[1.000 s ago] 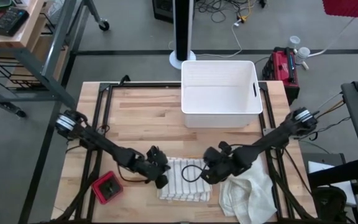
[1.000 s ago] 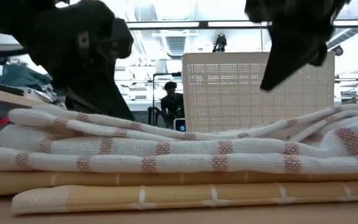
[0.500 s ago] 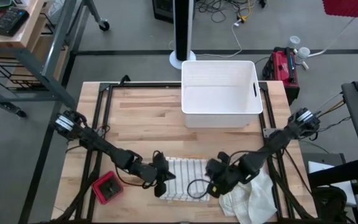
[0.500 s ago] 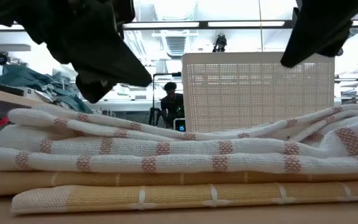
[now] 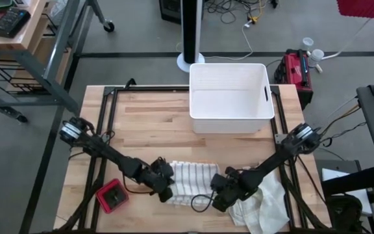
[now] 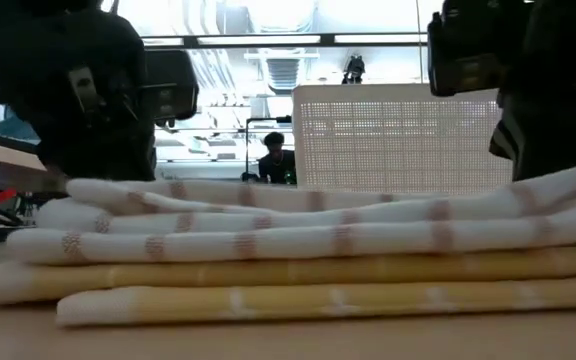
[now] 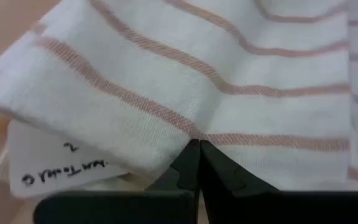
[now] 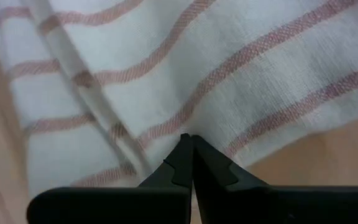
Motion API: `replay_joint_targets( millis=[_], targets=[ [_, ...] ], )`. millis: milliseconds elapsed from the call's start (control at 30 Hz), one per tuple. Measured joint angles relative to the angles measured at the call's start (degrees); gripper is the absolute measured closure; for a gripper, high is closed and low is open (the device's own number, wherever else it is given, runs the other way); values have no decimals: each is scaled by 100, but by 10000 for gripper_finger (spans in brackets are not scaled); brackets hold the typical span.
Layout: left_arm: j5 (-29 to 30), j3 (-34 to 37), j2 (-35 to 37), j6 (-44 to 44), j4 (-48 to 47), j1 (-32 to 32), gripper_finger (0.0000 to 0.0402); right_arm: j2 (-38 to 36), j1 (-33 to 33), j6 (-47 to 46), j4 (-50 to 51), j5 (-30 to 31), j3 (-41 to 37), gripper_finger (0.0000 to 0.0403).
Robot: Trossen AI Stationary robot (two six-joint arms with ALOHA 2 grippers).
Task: Fold towel
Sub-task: Stack the brown towel on top of the yellow towel
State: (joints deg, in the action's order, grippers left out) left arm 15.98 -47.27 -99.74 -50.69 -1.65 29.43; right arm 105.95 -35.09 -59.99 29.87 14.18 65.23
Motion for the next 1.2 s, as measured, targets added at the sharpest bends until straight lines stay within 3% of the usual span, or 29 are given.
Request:
replay_joint_targets(
  millis=[233,533,733,967,1200],
  targets=[
    [-42,-155,192,323,-74,16,401,-597,-30,216,96,270,35,403],
    [2,-369,503,1611,16,69,401,-1434,-414,749,134,1381,31,403],
    [163,-369,474,2238,132,105,401,-1308,-696,1675,88,2756,26,403],
    [237,-363,470,2875,454,129,401,-1150,-728,1581,69,2803,20,403],
    [671,-363,435,3434,611,90,401,-966,-636,1892,65,3586,7,403]
  ],
)
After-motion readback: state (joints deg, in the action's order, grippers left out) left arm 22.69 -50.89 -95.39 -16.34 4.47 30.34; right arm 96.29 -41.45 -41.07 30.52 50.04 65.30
